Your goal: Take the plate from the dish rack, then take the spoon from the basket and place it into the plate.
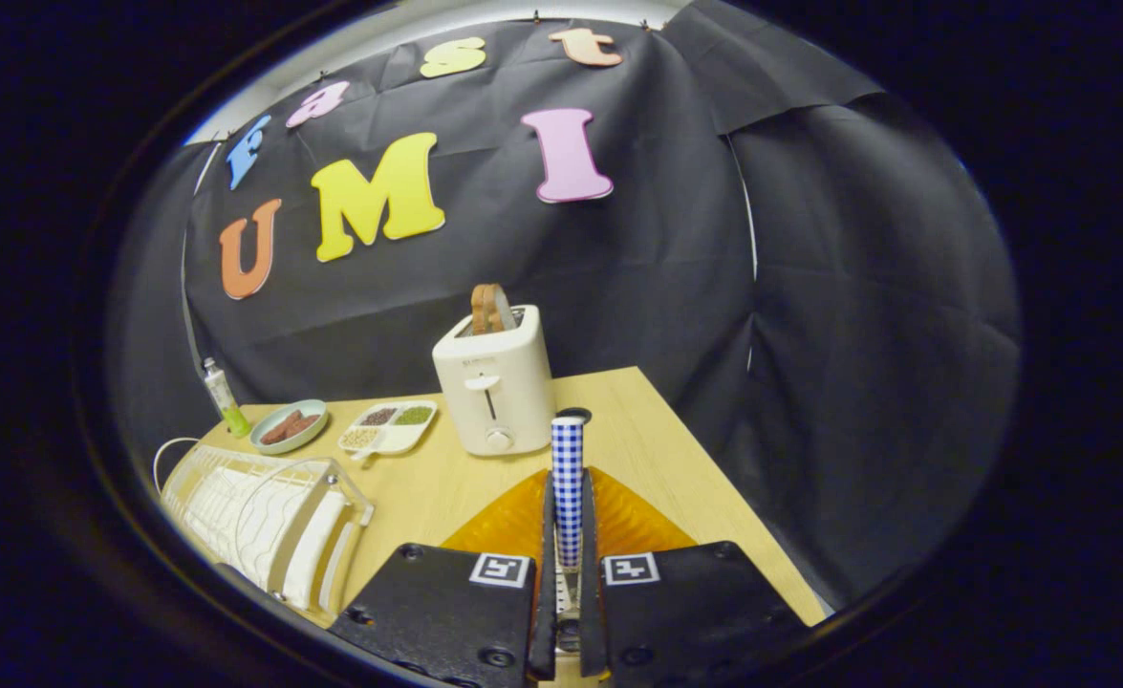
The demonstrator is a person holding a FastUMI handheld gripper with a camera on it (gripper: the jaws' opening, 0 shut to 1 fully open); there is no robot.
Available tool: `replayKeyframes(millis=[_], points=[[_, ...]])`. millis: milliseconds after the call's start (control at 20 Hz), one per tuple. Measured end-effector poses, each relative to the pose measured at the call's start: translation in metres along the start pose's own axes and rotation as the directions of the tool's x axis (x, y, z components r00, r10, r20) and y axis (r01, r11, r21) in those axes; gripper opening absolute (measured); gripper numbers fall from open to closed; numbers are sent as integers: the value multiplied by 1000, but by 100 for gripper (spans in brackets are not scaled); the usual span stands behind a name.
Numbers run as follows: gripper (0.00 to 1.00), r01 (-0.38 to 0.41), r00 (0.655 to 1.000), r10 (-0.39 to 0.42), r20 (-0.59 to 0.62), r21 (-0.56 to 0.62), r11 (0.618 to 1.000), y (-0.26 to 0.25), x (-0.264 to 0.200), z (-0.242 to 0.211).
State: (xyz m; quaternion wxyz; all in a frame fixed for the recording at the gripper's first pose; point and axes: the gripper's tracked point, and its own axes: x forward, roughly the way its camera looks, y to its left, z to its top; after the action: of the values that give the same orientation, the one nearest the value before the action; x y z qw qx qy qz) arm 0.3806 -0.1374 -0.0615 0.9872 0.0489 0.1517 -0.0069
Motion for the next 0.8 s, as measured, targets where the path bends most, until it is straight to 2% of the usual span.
replayKeyframes(millis=[150, 400, 650, 800], points=[[15, -6, 997, 8, 74, -33, 999, 8, -17, 22], [15, -25, 972, 43, 229, -80, 996, 40, -70, 70], [15, -82, 937, 106, 332, -87, 993, 90, -147, 101], [15, -120, 918, 150, 366, -103, 987, 125, -198, 103]])
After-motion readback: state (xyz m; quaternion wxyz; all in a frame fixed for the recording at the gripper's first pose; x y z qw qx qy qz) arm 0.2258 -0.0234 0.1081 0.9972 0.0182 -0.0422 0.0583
